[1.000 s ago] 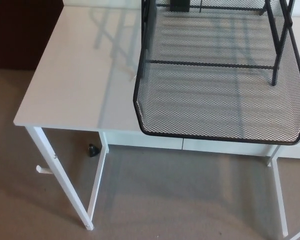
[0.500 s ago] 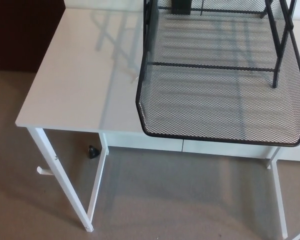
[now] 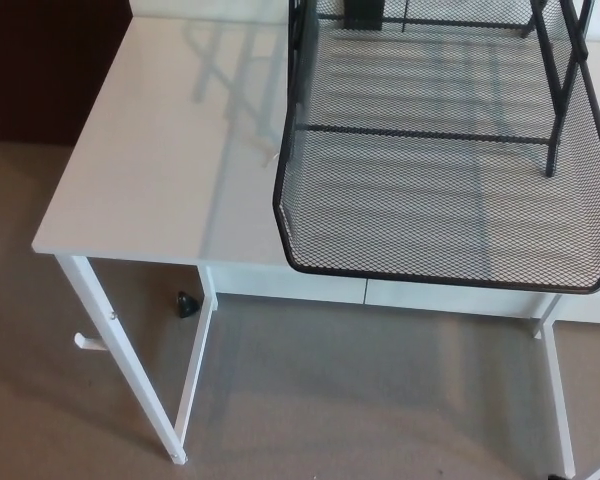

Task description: The robot walk towards a table in front and then pushes a layer of a file tray back to its original position using its right hand

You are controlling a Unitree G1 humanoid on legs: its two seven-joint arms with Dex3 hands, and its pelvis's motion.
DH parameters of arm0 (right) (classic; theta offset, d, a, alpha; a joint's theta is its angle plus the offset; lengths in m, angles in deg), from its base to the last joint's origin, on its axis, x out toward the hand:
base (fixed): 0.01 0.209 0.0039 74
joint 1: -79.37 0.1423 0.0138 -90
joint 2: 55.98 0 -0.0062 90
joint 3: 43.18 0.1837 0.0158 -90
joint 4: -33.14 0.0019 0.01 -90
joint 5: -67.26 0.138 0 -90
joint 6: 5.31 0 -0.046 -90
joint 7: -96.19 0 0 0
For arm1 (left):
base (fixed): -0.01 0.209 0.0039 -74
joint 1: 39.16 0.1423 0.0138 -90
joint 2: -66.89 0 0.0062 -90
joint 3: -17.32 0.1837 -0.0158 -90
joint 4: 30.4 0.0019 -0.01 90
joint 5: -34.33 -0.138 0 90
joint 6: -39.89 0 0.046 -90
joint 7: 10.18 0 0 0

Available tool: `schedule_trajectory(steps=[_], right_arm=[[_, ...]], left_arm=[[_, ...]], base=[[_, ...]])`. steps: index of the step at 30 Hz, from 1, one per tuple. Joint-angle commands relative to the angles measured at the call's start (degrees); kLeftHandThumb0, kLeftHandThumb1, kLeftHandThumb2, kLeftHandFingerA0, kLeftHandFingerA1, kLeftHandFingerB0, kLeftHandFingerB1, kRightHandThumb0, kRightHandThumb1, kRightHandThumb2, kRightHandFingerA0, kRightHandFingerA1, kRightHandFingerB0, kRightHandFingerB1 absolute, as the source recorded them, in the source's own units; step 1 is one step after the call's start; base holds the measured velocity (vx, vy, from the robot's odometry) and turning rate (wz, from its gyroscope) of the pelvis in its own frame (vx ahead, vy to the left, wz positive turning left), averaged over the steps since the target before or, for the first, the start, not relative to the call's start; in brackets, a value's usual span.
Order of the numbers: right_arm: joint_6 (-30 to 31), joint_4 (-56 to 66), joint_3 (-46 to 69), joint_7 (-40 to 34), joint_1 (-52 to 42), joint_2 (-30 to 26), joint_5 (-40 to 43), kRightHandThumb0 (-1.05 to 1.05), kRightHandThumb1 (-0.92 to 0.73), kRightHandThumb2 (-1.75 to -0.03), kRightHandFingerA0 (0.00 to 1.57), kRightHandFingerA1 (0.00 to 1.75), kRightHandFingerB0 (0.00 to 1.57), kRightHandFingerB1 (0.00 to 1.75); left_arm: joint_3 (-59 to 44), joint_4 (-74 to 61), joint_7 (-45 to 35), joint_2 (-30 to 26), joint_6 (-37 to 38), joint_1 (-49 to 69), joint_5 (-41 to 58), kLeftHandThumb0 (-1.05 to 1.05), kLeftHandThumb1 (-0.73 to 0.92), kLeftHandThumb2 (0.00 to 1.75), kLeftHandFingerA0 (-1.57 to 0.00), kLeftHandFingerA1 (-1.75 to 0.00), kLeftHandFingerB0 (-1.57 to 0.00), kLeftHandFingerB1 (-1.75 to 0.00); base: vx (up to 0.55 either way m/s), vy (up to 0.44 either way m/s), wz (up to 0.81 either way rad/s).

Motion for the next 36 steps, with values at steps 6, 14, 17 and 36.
schedule_trajectory(steps=[6,14,17,36], right_arm=[[-10.55,27.91,2.19,-3.06,-7.09,2.98,-6.92,-0.68,-0.57,-0.89,0.34,0.5,0.3,0.47],[-6.48,31.03,1.37,-4.11,-0.27,6.17,-12.95,-0.67,-0.69,-0.61,0.3,0.38,0.33,0.38],[-5.52,30.89,1.15,-4.52,2.46,7.11,-15.34,-0.67,-0.69,-0.61,0.29,0.37,0.31,0.37],[8.76,10.9,-2.96,-13.26,35.2,8.81,-56.87,-0.93,-0.7,-0.98,0.0,0.02,0.0,0.0]], left_arm=[[-0.36,0.59,-0.14,-1.37,1.22,-0.38,-0.87,-0.15,0.64,0.58,-0.53,-0.46,-0.34,-0.38],[-0.19,1.18,-0.22,-1.48,2.62,-0.5,-1.11,-0.13,0.65,0.58,-0.53,-0.47,-0.34,-0.38],[-0.27,-0.03,0.09,-1.52,1.39,-0.39,-1.19,-0.15,0.65,0.58,-0.54,-0.46,-0.34,-0.38],[-0.36,-1.59,0.46,-1.45,-0.06,-0.99,-1.4,-0.15,0.64,0.58,-0.53,-0.45,-0.35,-0.37]], base=[[0.0,0.0,0.0],[0.0,0.0,0.0],[0.0,0.0,0.0],[0.0,0.0,0.0]])
